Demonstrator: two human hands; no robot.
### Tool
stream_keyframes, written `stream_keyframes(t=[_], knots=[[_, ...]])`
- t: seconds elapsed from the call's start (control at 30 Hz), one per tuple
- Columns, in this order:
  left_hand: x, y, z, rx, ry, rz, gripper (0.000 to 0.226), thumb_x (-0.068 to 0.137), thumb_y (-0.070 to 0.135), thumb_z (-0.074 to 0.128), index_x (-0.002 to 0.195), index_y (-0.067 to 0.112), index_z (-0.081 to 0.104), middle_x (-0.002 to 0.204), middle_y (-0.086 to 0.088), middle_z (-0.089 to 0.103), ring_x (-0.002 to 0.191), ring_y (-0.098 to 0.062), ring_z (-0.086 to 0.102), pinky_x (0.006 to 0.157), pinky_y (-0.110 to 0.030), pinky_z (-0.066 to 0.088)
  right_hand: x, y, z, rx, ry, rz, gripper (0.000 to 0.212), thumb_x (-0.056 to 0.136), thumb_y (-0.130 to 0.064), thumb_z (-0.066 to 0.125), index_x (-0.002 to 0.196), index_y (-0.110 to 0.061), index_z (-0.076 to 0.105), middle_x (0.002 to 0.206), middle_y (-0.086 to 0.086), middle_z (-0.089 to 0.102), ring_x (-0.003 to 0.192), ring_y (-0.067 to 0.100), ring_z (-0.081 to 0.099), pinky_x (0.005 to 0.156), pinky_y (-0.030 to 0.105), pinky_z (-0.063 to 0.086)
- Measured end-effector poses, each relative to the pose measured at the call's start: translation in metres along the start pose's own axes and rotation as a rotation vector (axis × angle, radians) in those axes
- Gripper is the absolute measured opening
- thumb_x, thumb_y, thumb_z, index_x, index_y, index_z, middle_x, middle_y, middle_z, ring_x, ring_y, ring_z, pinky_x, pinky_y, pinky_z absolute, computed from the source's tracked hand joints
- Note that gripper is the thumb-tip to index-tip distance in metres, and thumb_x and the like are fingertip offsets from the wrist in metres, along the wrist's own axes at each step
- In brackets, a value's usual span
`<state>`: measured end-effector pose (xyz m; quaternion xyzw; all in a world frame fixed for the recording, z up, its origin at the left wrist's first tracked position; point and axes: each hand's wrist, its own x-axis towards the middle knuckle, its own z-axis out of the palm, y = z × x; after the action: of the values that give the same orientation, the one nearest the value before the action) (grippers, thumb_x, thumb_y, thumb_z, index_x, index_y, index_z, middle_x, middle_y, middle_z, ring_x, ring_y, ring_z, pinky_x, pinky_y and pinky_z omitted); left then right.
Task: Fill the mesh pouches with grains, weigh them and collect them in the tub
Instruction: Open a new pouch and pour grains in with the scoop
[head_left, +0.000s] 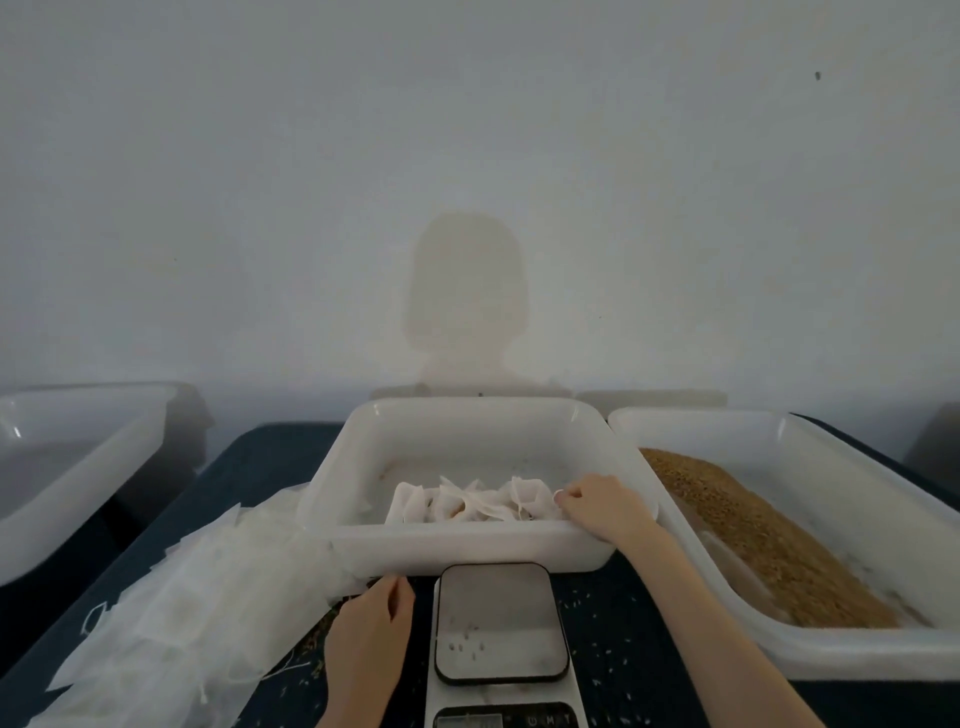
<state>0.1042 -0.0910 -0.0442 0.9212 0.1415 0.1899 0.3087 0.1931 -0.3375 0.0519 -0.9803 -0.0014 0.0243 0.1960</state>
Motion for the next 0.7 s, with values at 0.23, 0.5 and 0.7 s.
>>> stream_keyframes(t=[0.23, 0.5, 0.7], knots=[[0.004, -0.010, -0.010, 0.095, 0.226, 0.008, 0.013, 0.079, 0.012, 0.071, 0.082, 0.021, 0.062, 0.076, 0.004, 0.058, 0.075, -0.017, 0.049, 0.060, -0.028, 0.039, -0.021, -0.017, 0.001, 0.005, 0.150, -0.252, 0.025, 0.092, -0.025, 0.050, 0.109, -0.024, 0.068, 0.110, -0.010, 0.066, 0.102, 0.013, 0.058, 0.090, 0.024, 0.038], [0.000, -0.019, -0.023, 0.120, 0.047, -0.156, 0.026, 0.088, 0.015, 0.060, 0.113, 0.020, 0.062, 0.118, -0.003, 0.061, 0.105, -0.027, 0.055, 0.086, -0.037, 0.040, -0.054, -0.042, 0.015, 0.101, 0.247, -0.607, 0.028, 0.091, -0.013, 0.048, 0.102, -0.023, 0.071, 0.106, -0.011, 0.066, 0.100, 0.006, 0.054, 0.086, 0.016, 0.039], [0.034, -0.031, -0.035, 0.115, -0.146, -0.387, 0.041, 0.091, -0.006, 0.052, 0.131, -0.014, 0.043, 0.134, -0.033, 0.044, 0.122, -0.041, 0.043, 0.106, -0.045, 0.028, -0.058, -0.042, 0.020, 0.170, 0.213, -0.593, 0.027, 0.092, -0.015, 0.048, 0.098, -0.024, 0.072, 0.103, -0.015, 0.066, 0.096, -0.001, 0.053, 0.072, 0.003, 0.033]])
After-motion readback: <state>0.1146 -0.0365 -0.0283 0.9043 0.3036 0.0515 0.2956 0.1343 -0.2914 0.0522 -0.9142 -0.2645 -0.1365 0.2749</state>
